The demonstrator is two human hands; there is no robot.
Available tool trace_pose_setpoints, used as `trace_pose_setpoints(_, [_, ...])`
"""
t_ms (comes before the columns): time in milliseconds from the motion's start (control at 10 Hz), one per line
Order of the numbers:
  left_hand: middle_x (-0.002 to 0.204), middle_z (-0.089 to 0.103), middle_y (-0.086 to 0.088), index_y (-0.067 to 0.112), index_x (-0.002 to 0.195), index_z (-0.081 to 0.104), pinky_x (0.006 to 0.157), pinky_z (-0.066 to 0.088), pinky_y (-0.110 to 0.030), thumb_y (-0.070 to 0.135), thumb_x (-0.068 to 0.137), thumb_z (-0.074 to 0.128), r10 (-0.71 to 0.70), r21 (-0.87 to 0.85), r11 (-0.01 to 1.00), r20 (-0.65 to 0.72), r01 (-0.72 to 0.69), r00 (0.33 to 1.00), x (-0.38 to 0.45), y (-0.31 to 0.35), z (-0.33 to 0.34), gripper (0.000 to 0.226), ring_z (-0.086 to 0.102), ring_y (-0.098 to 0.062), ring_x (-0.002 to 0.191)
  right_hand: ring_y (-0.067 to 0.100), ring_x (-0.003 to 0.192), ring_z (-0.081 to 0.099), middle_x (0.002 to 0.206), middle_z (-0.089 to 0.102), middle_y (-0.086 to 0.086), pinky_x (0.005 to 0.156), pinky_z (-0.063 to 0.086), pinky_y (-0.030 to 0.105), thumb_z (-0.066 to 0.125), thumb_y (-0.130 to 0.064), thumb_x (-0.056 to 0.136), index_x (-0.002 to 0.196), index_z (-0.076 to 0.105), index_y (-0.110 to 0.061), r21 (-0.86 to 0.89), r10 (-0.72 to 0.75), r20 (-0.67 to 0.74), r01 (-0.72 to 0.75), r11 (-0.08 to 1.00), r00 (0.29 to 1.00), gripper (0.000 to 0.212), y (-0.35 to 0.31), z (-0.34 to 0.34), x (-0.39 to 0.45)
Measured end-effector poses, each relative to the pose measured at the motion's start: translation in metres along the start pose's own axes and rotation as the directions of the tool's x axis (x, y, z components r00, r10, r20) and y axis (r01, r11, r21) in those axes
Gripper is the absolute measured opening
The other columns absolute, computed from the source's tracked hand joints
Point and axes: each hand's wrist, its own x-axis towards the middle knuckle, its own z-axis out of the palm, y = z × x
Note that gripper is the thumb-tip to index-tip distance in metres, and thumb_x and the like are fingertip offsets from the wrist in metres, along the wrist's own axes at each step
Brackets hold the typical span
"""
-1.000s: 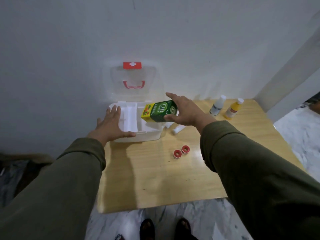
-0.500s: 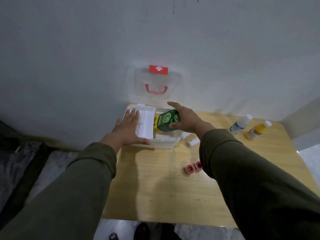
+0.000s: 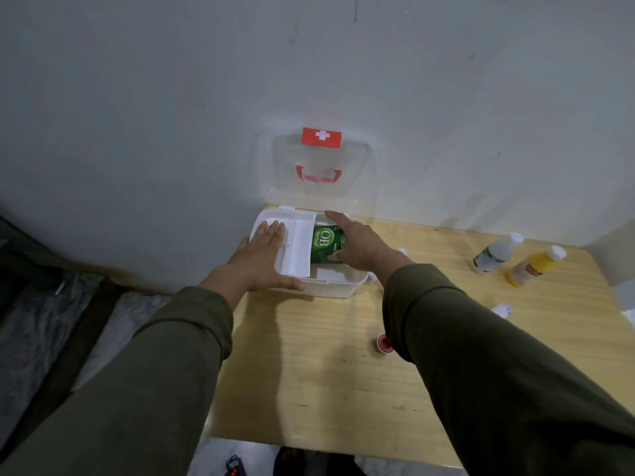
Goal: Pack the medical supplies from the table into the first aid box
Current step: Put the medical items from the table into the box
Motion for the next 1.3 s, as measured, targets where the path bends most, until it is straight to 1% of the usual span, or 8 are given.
trace_pose_setpoints(200, [0.158,-0.020,-0.002,0.015,0.148,-0.016,0.117,-0.002,-0.046,0.072,0.065,0.062,0.004,0.000,1.000,0.002,-0.004,1.000,0.000,0.000,0.001,0.127,-0.020,-0.020,0.145,0.029,0.119,0.047,0.131,0.047,0.017,0.086,0.037,0.025,0.054,0.006,0.083,0.145,0.026,-0.025,0.162,0.026,-0.114,-0.007,0.987,0.993,0.075,-0.005,0.014,0.004])
trace_pose_setpoints(300, [0.158,-0.019,-0.002,0.014,0.148,-0.015,0.117,-0.002,-0.047,0.071,0.066,0.062,0.007,-0.002,1.000,0.001,-0.007,1.000,0.000,0.000,0.001,0.126,-0.020,-0.020,0.145,0.028,0.119,0.048,0.134,0.046,0.017,0.093,0.038,0.028,0.052,-0.003,0.088,0.145,0.024,-0.026,0.282,0.018,-0.134,0.020,0.959,0.991,0.068,-0.007,0.019,0.003])
trace_pose_setpoints(400, [0.158,-0.019,-0.001,0.014,0.148,-0.015,0.117,-0.002,-0.047,0.071,0.066,0.062,0.007,-0.002,1.000,0.002,-0.007,1.000,0.001,0.000,0.001,0.126,-0.019,-0.020,0.145,0.029,0.130,0.040,0.145,0.038,0.015,0.105,0.034,0.036,0.049,-0.014,0.094,0.147,0.018,-0.024,0.380,0.023,-0.150,0.036,0.924,0.988,0.062,-0.007,0.020,0.000])
trace_pose_setpoints(600, [0.158,-0.019,-0.001,0.015,0.148,-0.016,0.117,0.000,-0.047,0.071,0.065,0.062,0.010,-0.007,1.000,-0.004,-0.010,1.000,0.002,-0.001,0.002,0.127,-0.019,-0.020,0.145,0.026,0.137,0.034,0.148,0.034,0.013,0.106,0.034,0.038,0.046,-0.021,0.097,0.147,0.016,-0.024,0.503,0.057,-0.181,0.042,0.863,0.982,0.059,-0.002,0.024,-0.002])
trace_pose_setpoints(800, [0.159,-0.015,-0.001,0.015,0.149,-0.012,0.117,0.002,-0.050,0.071,0.064,0.064,0.005,-0.011,1.000,-0.031,-0.006,1.000,0.001,0.000,0.002,0.127,-0.016,-0.020,0.146,0.026,0.136,0.035,0.148,0.037,0.011,0.108,0.032,0.038,0.049,-0.021,0.095,0.146,0.021,-0.020,0.449,0.043,-0.241,0.072,0.891,0.970,0.058,-0.004,0.027,-0.005])
trace_pose_setpoints(1000, [0.160,-0.010,0.004,0.021,0.150,-0.007,0.112,-0.003,-0.063,0.076,0.060,0.061,0.016,-0.009,1.000,-0.111,-0.017,0.994,-0.007,0.008,0.003,0.125,-0.017,-0.016,0.146,0.023,0.109,0.056,0.132,0.047,0.014,0.086,0.041,0.022,0.056,-0.021,0.091,0.142,0.032,-0.023,0.406,0.094,-0.457,0.113,0.907,0.885,0.056,0.009,0.011,-0.027])
trace_pose_setpoints(1100, [0.160,-0.009,0.006,0.021,0.150,-0.004,0.111,-0.003,-0.064,0.078,0.063,0.056,0.067,0.043,0.997,-0.191,-0.060,0.979,-0.012,0.023,0.007,0.120,-0.017,-0.014,0.145,0.026,0.110,0.058,0.132,0.046,0.012,0.076,0.043,0.016,0.058,-0.021,0.090,0.141,0.033,-0.023,0.399,0.130,-0.539,0.116,0.909,0.832,0.056,0.023,0.004,-0.046])
trace_pose_setpoints(1300, [0.160,-0.008,0.005,0.021,0.150,-0.001,0.111,-0.009,-0.060,0.072,0.074,0.052,0.178,0.080,0.984,-0.297,-0.162,0.938,-0.017,0.072,0.021,0.106,-0.018,-0.014,0.145,0.023,0.097,0.062,0.128,0.047,0.009,0.082,0.049,0.029,0.062,-0.027,0.087,0.139,0.034,-0.028,0.428,0.235,-0.566,0.038,0.903,0.790,0.059,0.052,0.000,-0.097])
